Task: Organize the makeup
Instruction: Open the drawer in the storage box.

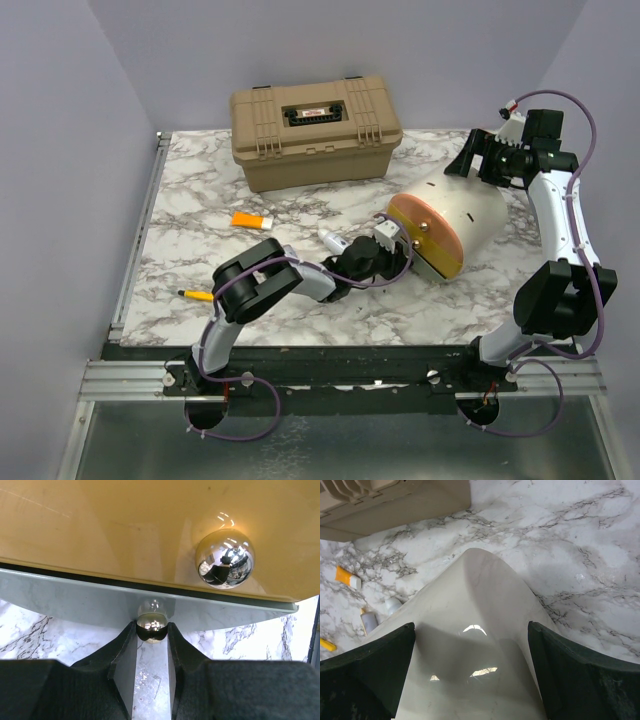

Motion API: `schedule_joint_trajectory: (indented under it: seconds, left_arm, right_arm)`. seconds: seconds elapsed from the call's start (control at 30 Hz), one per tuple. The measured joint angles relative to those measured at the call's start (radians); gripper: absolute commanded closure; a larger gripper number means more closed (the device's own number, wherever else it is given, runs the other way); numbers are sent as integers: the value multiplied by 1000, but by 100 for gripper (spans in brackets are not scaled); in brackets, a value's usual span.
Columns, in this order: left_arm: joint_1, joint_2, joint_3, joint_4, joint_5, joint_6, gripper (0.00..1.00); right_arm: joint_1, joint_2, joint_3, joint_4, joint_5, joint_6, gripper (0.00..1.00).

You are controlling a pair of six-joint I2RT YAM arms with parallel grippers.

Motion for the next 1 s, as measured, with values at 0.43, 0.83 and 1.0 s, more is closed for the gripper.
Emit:
schedule_joint_trajectory:
  seconds: [0.43,0.83,1.0]
  left_arm:
    - [0,-19,-24,0,1,-1,89]
    - [0,-39,-48,-1,2,-1,89]
    - [0,-47,-57,-3,2,-1,89]
  right_arm:
    - [0,-1,0,0,1,4,5]
    - [0,-2,-3,3,1,5,5]
    - [0,-2,-3,3,1,5,5]
